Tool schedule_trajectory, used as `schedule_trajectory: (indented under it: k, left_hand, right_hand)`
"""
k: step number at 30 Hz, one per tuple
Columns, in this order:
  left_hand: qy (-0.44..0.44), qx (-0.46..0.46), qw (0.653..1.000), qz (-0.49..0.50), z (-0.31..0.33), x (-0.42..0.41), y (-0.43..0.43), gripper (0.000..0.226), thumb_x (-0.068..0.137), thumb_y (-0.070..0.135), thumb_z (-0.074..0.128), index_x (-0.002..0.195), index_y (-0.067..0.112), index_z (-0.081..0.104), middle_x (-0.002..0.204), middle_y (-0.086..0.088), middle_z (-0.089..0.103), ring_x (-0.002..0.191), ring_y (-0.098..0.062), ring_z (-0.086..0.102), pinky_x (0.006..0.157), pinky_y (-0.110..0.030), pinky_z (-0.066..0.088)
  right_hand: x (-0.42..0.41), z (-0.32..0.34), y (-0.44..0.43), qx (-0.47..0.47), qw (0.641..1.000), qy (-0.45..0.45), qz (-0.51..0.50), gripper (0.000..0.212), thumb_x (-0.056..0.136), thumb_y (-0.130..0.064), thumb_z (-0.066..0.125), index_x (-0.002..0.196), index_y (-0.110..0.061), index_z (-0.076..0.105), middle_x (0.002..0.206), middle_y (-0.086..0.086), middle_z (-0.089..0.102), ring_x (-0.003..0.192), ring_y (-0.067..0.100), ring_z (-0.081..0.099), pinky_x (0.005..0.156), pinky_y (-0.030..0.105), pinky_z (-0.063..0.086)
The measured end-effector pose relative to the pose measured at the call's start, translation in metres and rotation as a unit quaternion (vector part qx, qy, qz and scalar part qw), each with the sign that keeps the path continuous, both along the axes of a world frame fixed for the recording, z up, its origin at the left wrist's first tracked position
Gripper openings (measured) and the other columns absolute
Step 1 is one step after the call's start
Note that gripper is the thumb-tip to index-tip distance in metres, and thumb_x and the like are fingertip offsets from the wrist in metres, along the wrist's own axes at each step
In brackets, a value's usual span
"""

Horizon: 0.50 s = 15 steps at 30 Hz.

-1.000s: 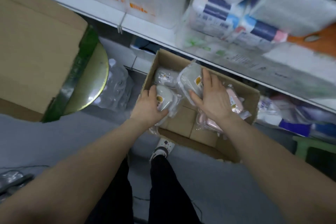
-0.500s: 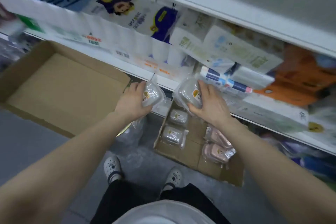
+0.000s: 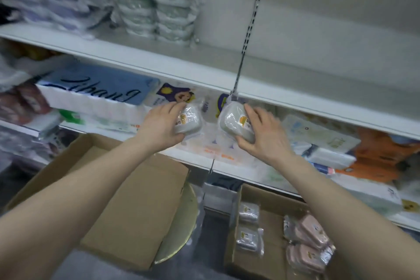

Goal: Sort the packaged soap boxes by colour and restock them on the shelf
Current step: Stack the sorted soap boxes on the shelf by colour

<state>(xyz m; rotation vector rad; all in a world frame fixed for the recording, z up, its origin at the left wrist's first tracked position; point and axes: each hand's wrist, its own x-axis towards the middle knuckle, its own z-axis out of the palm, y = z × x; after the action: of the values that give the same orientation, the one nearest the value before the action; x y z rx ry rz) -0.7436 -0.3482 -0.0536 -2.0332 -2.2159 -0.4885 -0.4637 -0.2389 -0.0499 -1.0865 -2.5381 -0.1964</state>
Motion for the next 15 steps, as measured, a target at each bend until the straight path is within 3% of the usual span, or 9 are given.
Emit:
schedule_trajectory:
  k: [8, 15]
  left_hand:
    - [0.042, 0.040, 0.996, -0.070, 0.070, -0.055, 0.075, 0.078, 0.074, 0.029, 0.073, 0.142, 0.012, 0.039, 0.138, -0.009, 0.050, 0.122, -0.034, 0.047, 0.103, -0.045, 0.038]
    - [0.051, -0.028, 0.994, -0.091, 0.100, -0.055, 0.167, 0.076, 0.083, 0.033, 0.066, 0.147, 0.019, 0.028, 0.146, -0.006, 0.041, 0.129, -0.030, 0.041, 0.107, -0.040, 0.034]
  right_hand:
    - [-0.037, 0.067, 0.047, 0.063, 0.997, 0.032, -0.028, 0.076, 0.080, -0.058, 0.049, 0.144, -0.017, 0.044, 0.123, 0.011, 0.055, 0.106, 0.032, 0.053, 0.089, 0.042, 0.042]
    - [-0.036, 0.077, 0.118, 0.061, 0.994, 0.052, -0.069, 0.065, 0.082, -0.057, 0.049, 0.136, -0.021, 0.052, 0.116, 0.007, 0.059, 0.104, 0.033, 0.054, 0.086, 0.042, 0.044]
